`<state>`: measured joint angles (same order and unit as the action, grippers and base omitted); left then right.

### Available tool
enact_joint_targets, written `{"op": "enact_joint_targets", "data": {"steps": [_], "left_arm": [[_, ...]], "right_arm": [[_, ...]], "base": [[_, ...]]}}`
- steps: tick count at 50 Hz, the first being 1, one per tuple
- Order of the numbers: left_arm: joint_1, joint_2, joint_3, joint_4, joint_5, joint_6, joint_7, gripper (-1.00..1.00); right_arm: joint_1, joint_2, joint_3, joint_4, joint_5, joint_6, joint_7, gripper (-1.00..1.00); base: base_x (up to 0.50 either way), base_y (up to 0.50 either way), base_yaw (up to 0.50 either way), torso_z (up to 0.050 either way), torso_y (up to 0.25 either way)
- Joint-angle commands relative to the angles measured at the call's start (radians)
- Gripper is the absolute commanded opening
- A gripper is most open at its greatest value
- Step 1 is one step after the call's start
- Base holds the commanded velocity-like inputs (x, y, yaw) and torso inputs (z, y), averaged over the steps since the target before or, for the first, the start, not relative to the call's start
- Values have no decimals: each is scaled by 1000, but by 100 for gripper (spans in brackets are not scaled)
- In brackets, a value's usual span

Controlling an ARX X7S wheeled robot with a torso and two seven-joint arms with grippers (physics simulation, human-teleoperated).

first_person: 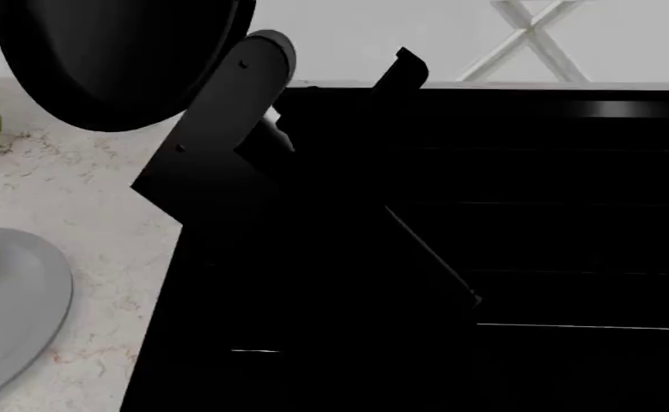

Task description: Pick up the pan and dump the vegetables in it onto the plate. Then return the pan to the stove.

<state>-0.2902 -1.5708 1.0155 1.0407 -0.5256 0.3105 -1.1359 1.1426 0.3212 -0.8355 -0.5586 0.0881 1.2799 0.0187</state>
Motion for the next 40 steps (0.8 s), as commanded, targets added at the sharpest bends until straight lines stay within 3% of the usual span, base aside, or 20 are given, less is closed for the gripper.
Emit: {"op": "enact_joint_targets", "data": {"steps": [1,40], "left_arm": [[1,0,-17,6,13,-8,25,100],[-7,0,-19,6,6,-16,31,100]], "right_arm": [[14,-7,125,-52,-185,34,13,-100],[-12,-20,241,4,-118,46,-47,-100]], "base": [[-125,-500,0,0,0],[-71,-500,0,1,2]]}}
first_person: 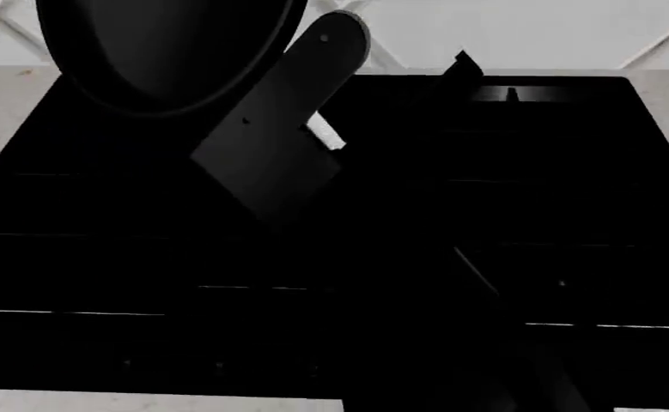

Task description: Pick up the pan and dump the vegetables in it onto the plate. Then return the pan to the stove.

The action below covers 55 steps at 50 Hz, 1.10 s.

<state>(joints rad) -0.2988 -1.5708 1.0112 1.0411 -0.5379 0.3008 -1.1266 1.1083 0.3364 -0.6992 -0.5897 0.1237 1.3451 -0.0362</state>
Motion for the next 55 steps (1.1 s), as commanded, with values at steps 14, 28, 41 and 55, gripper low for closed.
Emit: {"op": "enact_joint_targets", "data": {"steps": [14,28,41,55], "left_arm": [[18,0,3,6,44,5,5,100],[10,0,-3,6,25,6,16,100],[22,0,12,6,45,14,-5,100],[27,0,18,6,59,10,-23,100]], "right_arm": [[-11,-160,339,305,4,-77,-95,-100],[-38,-175,402,448,51,-73,-124,-100],[-65,-194,398,515,81,-17,-136,-100],[-22,-272,423,712,128,-81,-166,-100]], "base": [[-16,-214,0,1,1],[0,0,0,1,3],[0,0,0,1,2],[0,0,0,1,2]]}}
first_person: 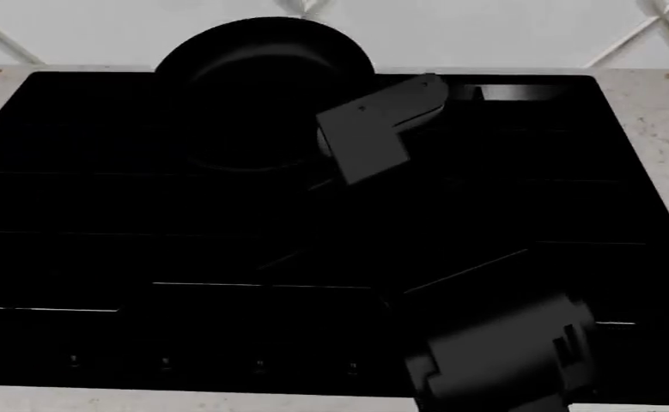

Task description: Pick up the pan and dump the vegetables in it onto the plate. Then return the pan to the stove.

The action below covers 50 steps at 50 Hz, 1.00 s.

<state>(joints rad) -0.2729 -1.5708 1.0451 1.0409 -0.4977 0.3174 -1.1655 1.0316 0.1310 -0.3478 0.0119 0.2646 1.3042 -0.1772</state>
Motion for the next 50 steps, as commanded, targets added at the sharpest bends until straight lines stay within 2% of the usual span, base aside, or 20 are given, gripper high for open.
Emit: {"op": "enact_joint_targets", "data": {"steps": [1,12,23,30,37,50], "left_arm": [[-1,0,-17,6,17,-8,17,100],[-9,0,-23,6,5,-19,23,100],[7,0,-6,6,30,-14,10,100],[12,0,0,6,40,-17,0,100],[25,0,14,6,66,-11,-18,100],[14,0,5,6,48,-13,-7,100]], "right_arm": [[54,-66,65,114,-16,-47,-23,-100],[15,-72,179,176,27,-124,-8,-100],[-3,-56,216,180,48,-131,14,-100],[9,-63,185,216,54,-143,4,-100],[62,-90,128,379,41,-218,-19,-100],[98,-104,76,520,52,-303,-28,-100]], "base": [[0,0,0,0,0],[0,0,0,1,3],[0,0,0,1,3],[0,0,0,0,2],[0,0,0,1,3],[0,0,0,0,2]]}}
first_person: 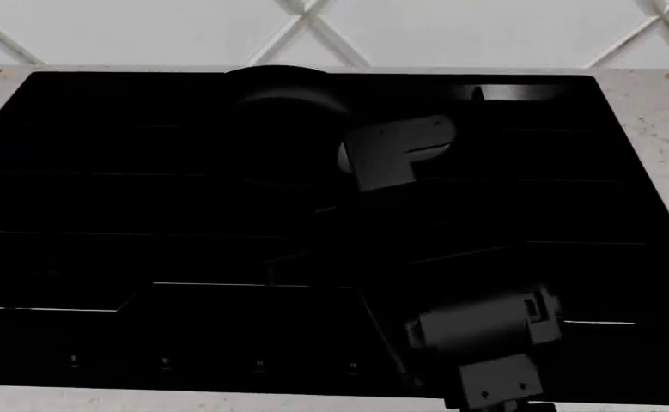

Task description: Pick up the pan and dump the vegetables in it onto the plate. Then return the pan to the stove.

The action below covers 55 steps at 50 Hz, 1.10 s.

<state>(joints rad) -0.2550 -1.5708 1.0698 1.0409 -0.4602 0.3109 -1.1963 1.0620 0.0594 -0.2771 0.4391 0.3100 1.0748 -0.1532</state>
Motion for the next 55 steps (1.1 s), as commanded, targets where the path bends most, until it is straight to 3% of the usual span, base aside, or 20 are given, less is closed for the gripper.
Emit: {"op": "enact_joint_targets", "data": {"steps": [1,17,26,36,44,54,55], "left_arm": [[-2,0,-18,6,13,-7,21,100],[28,0,13,6,69,4,-13,100],[37,0,23,6,86,5,-24,100],[38,0,25,6,89,3,-25,100],[50,0,37,6,115,4,-40,100],[69,0,57,6,148,11,-60,100],[75,0,64,6,161,13,-65,100]], "right_arm": [[70,-32,3,100,8,-79,-51,-100],[208,-57,-119,510,69,-322,-58,-100],[323,-59,-492,745,437,-487,-20,-100],[403,-59,-919,837,865,-572,22,-100],[426,-59,-1073,865,1030,-601,31,-100],[437,-59,-1100,863,1061,-596,21,-100],[442,-59,-1114,854,1079,-597,-6,100]], "base": [[0,0,0,10,0],[0,0,0,1,2],[0,0,1,0,2],[0,0,1,1,1],[0,0,1,0,1],[0,0,1,1,2],[0,0,3,0,0]]}}
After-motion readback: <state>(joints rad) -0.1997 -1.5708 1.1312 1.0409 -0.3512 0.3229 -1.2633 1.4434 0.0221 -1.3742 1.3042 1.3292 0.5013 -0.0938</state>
